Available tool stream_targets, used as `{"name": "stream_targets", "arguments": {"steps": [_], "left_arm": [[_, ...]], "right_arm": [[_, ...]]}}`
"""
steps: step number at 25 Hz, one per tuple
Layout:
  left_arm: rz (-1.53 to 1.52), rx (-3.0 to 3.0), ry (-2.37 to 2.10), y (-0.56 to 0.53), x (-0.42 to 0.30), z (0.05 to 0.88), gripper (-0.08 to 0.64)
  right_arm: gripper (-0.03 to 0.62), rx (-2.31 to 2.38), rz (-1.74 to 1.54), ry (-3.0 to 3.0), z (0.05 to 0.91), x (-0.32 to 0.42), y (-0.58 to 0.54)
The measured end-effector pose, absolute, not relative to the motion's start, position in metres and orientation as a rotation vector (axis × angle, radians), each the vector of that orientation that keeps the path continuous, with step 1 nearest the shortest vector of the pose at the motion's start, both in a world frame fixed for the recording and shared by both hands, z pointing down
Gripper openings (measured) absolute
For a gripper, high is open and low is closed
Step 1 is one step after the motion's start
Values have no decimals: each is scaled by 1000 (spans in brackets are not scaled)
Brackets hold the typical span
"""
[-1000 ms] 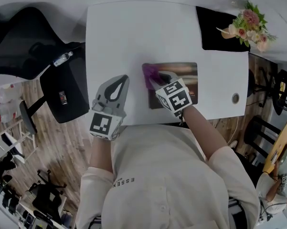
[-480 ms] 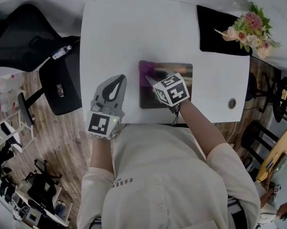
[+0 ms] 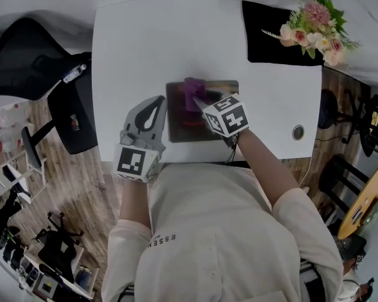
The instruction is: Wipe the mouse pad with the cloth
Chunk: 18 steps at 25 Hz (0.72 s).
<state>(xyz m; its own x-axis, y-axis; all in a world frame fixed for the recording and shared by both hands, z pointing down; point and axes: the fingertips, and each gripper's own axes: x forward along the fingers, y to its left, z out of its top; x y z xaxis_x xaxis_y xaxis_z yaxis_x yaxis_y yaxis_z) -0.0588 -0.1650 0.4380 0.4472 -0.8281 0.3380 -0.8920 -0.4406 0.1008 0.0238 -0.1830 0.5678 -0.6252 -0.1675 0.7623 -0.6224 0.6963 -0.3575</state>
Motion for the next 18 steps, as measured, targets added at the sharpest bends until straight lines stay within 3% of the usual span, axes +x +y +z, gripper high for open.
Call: {"name": "stream_targets", "arguments": {"steps": [18], "left_arm": [[369, 2448, -1482, -171, 11, 439, 3]], "right_arm": [[98, 690, 821, -2141, 571, 119, -198]]}}
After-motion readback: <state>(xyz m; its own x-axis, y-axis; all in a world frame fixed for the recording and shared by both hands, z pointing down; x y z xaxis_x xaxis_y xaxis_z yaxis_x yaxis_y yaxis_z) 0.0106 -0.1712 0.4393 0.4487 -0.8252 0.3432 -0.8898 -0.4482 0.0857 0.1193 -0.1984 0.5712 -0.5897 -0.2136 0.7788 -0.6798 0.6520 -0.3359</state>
